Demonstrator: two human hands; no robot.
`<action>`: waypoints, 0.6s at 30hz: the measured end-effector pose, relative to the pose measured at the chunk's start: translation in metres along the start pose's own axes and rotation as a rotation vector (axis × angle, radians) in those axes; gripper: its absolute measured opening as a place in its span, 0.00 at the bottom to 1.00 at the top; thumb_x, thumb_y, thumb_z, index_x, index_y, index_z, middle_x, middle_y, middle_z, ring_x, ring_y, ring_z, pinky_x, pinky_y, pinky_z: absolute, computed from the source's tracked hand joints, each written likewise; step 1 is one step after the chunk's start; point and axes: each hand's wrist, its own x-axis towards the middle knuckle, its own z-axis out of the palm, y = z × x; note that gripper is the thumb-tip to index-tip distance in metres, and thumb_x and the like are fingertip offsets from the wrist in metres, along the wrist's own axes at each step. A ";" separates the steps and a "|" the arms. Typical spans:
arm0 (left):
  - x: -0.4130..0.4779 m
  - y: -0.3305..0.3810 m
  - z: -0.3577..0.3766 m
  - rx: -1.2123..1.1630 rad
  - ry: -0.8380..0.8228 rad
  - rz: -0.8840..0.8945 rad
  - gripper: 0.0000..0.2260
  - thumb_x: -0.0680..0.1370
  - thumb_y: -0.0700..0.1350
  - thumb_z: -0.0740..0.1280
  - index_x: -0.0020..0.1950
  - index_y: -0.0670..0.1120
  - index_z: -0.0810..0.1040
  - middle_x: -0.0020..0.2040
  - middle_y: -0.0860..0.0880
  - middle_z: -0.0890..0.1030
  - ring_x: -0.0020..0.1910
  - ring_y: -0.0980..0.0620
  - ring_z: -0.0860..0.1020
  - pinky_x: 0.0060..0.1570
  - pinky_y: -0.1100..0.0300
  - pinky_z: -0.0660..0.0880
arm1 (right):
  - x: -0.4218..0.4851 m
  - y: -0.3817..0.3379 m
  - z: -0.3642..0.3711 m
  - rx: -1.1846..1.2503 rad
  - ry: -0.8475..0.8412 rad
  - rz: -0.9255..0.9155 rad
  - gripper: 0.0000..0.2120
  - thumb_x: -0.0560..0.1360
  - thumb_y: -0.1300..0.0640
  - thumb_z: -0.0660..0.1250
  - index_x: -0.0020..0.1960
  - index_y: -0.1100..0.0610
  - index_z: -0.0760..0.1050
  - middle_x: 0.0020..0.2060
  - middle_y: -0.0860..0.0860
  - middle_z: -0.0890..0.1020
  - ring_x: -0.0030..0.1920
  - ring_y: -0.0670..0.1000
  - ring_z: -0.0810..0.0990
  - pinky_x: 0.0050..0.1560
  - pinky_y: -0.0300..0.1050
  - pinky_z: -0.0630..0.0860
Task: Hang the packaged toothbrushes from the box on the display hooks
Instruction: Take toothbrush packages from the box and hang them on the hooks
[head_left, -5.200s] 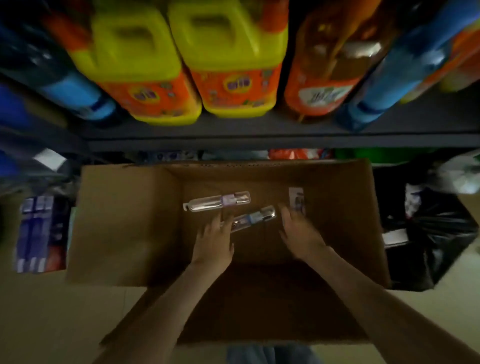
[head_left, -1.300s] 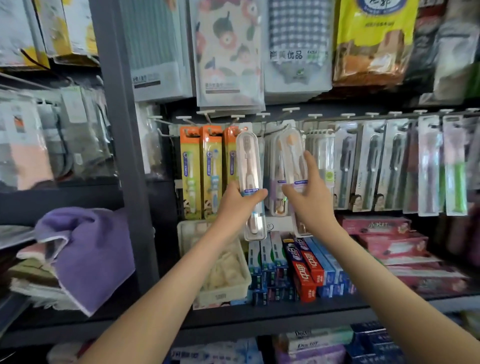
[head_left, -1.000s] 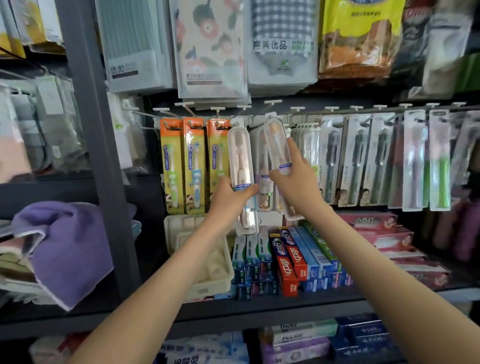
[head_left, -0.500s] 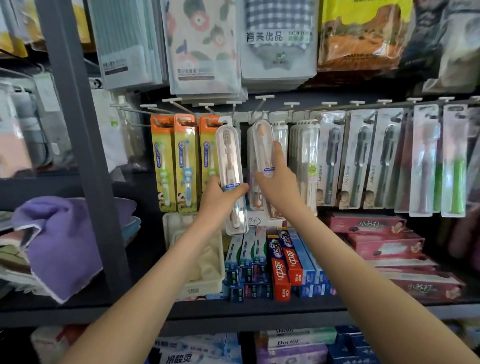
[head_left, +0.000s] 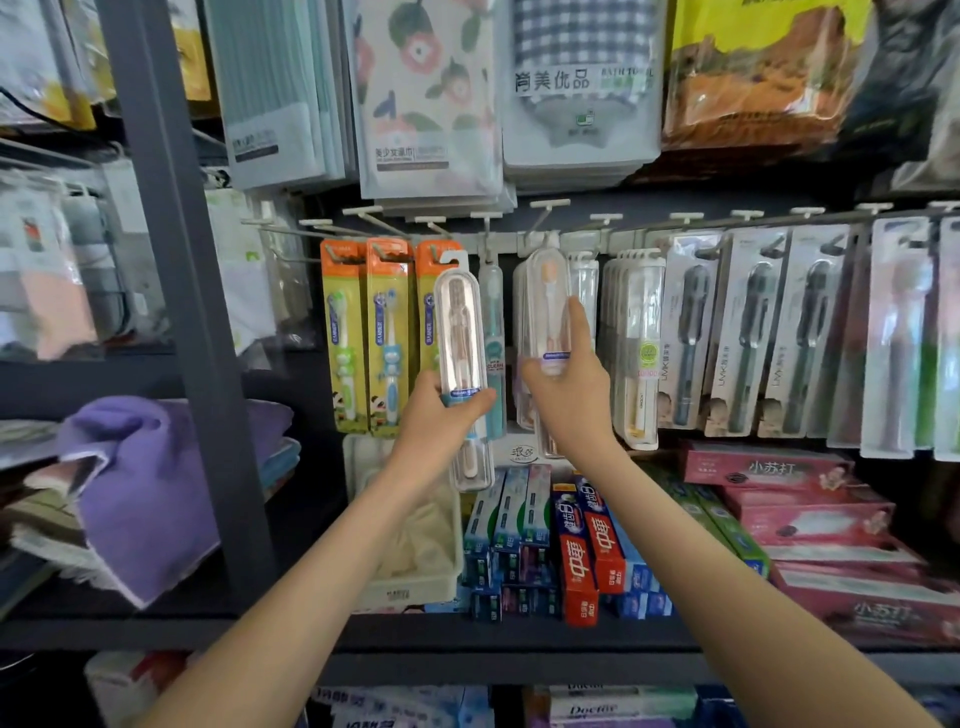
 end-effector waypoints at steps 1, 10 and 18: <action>0.000 0.000 0.000 0.001 0.002 0.002 0.13 0.77 0.49 0.70 0.54 0.47 0.69 0.44 0.53 0.74 0.41 0.57 0.74 0.35 0.63 0.67 | -0.003 -0.002 -0.002 0.011 0.007 -0.010 0.37 0.77 0.56 0.64 0.78 0.44 0.47 0.73 0.50 0.65 0.56 0.56 0.77 0.59 0.57 0.76; -0.003 -0.002 -0.003 0.013 -0.024 -0.005 0.16 0.77 0.50 0.70 0.58 0.47 0.68 0.47 0.53 0.75 0.44 0.57 0.74 0.40 0.61 0.70 | -0.026 -0.009 -0.045 0.109 0.189 -0.054 0.36 0.76 0.52 0.65 0.76 0.38 0.49 0.73 0.49 0.65 0.54 0.44 0.71 0.62 0.40 0.68; -0.003 -0.004 -0.002 0.019 -0.042 -0.040 0.24 0.75 0.54 0.70 0.65 0.43 0.66 0.51 0.52 0.73 0.50 0.53 0.74 0.51 0.55 0.73 | -0.025 0.002 -0.039 -0.111 -0.023 -0.092 0.36 0.76 0.55 0.66 0.77 0.43 0.50 0.69 0.41 0.65 0.36 0.41 0.70 0.47 0.48 0.77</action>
